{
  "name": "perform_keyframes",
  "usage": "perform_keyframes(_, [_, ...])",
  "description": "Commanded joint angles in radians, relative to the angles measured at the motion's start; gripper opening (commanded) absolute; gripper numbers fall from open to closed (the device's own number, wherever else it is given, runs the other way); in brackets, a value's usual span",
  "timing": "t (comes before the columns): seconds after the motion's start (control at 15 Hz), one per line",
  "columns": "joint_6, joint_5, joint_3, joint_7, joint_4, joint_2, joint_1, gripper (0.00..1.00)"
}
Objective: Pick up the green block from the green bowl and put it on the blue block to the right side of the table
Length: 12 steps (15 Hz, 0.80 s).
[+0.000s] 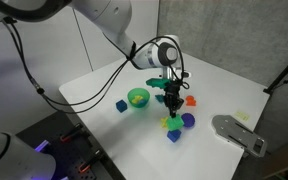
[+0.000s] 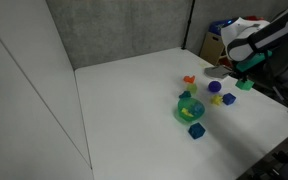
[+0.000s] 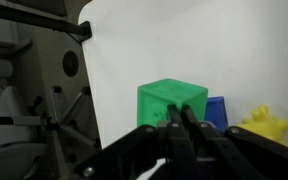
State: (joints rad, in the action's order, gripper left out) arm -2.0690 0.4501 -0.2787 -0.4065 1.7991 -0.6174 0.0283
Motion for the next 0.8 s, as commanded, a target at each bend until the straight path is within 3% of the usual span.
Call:
perform_keyframes(0.0, [-0.039,0.056,-0.025,-0.078,-0.017,-0.043,-0.002,0.03])
perform_keyframes(0.73, [-0.093,0.052,-0.04,-0.173,-0.091,-0.171,0.035,0.03])
